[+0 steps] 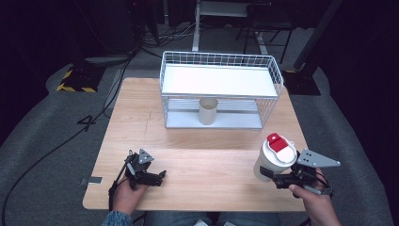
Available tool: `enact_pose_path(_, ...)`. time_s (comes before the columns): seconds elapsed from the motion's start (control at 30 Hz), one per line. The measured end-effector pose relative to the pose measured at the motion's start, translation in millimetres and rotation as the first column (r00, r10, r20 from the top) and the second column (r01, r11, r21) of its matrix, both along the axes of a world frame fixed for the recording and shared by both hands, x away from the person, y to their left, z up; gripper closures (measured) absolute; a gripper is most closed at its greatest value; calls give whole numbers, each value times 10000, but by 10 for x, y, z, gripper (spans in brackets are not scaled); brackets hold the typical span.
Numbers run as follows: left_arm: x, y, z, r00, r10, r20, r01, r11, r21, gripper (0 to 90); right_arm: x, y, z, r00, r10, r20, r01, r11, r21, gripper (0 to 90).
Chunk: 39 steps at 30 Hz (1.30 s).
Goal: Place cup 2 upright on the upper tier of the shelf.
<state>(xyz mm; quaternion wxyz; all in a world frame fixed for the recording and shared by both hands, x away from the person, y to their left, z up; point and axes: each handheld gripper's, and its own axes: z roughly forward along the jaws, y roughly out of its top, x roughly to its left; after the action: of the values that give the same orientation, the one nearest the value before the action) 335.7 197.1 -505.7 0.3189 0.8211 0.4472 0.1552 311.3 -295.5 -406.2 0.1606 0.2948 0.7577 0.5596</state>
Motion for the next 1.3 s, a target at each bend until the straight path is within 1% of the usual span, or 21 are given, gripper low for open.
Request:
enact_pose_path(0.03,0,0,0,10000,-1,-4,1,10000,-8,6,25,6,28,10000,4,21,-4,10000,5,122)
enact_pose_path(0.07,0,0,0,10000,0,-4,0,10000,-8,6,72,16,91,10000,-25,54,25,10000,-37,121)
enact_pose_path(0.1,0,0,0,10000,-1,-4,1,10000,-5,6,72,16,91,10000,-25,54,25,10000,-37,121)
enact_pose_path(0.13,-2,-4,-3,10000,64,34,-64,10000,-11,6,119,30,152,9999,-40,121,41,10000,-50,122)
enact_pose_path(0.17,-2,-4,-3,10000,64,34,-64,10000,-11,5,119,30,152,9999,-40,121,41,10000,-50,122)
enact_pose_path(0.2,-4,-6,-4,9999,116,58,-116,9999,-5,4,162,47,215,9998,-66,189,68,9999,-89,122)
enact_pose_path(0.23,-4,-6,-4,9999,116,58,-116,9999,-5,4,162,47,215,9998,-66,189,68,9999,-89,122)
enact_pose_path(0.27,-5,-8,-5,9999,158,51,-158,9999,-5,3,202,67,276,9997,-65,238,68,9999,-110,122)
enact_pose_path(0.3,-5,-8,-5,9999,158,51,-158,9999,-5,3,202,67,276,9997,-65,238,68,9999,-110,122)
enact_pose_path(0.4,-5,-8,-5,9999,160,57,-160,9999,-7,3,279,120,383,9994,-39,345,46,9998,-206,122)
enact_pose_path(0.43,-5,-8,-5,9999,160,57,-160,9999,-7,3,279,120,383,9994,-39,345,46,9998,-206,122)
enact_pose_path(0.57,-2,-11,-6,9998,173,67,-172,9998,-28,3,366,165,483,9994,-41,352,48,9998,-209,122)
enact_pose_path(0.6,3,-13,-5,9999,161,62,-161,9999,-5,2,413,187,537,9994,-33,353,40,9998,-205,122)
enact_pose_path(0.63,3,-13,-5,9999,161,62,-161,9999,-5,3,413,187,537,9994,-33,353,40,9998,-205,122)
enact_pose_path(0.83,6,-14,-3,9999,156,49,-156,9999,16,3,565,273,697,9988,-137,471,155,9991,-383,123)
enact_pose_path(1.03,6,-14,-4,9999,156,50,-156,9999,15,3,748,368,852,9981,-187,584,206,9992,-333,122)
enact_pose_path(1.1,6,-14,-4,9999,154,50,-154,9999,16,3,769,381,876,9981,-225,578,242,9993,-298,123)
enact_pose_path(1.13,6,-14,-4,9999,153,49,-153,9999,16,3,814,405,927,9979,-250,598,266,9993,-255,122)
enact_pose_path(1.17,6,-15,-4,9999,156,49,-156,9999,14,3,814,405,927,9979,-250,598,266,9993,-255,122)
enact_pose_path(1.2,6,-15,-4,9999,157,50,-157,9999,14,3,858,435,976,9974,-302,647,321,9991,-275,123)
enact_pose_path(1.3,6,-14,-4,9999,156,49,-156,9999,16,3,905,470,1019,9971,-324,691,346,9989,-311,123)
